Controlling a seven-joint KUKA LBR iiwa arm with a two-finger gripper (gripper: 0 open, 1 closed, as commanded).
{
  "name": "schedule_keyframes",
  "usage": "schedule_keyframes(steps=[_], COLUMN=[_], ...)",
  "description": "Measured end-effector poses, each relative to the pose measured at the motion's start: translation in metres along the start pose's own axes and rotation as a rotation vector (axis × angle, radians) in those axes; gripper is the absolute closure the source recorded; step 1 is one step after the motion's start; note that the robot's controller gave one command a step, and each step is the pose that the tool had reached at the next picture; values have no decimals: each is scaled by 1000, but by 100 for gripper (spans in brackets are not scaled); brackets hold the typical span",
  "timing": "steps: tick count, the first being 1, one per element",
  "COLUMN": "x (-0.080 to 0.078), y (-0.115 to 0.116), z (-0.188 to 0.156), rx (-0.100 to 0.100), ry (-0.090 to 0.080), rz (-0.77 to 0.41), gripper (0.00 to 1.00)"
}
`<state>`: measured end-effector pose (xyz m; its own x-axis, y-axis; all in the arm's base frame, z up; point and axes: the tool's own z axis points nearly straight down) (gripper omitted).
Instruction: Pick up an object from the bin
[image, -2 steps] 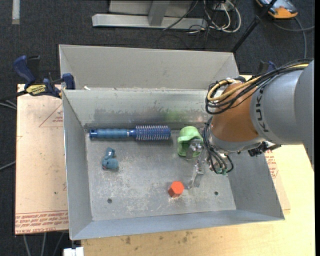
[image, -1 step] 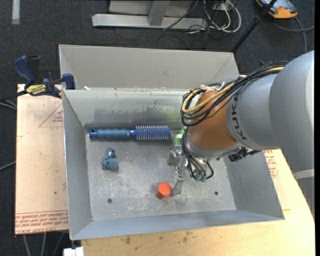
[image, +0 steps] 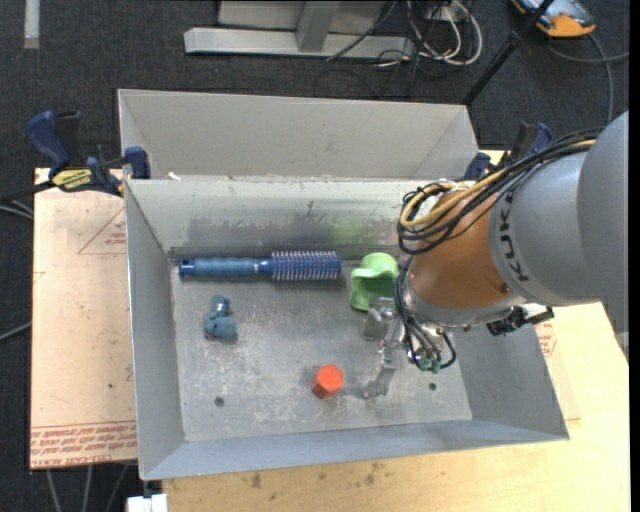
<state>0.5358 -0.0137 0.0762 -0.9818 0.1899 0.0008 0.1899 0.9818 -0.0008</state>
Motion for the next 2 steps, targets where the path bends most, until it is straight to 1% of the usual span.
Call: schedule_keyframes(steps=[1, 2], x=[-64, -90], y=[1, 26], z=[-70, -22], rx=[-3, -2], ry=[-7, -1], rz=[364, 311], gripper=[0, 0])
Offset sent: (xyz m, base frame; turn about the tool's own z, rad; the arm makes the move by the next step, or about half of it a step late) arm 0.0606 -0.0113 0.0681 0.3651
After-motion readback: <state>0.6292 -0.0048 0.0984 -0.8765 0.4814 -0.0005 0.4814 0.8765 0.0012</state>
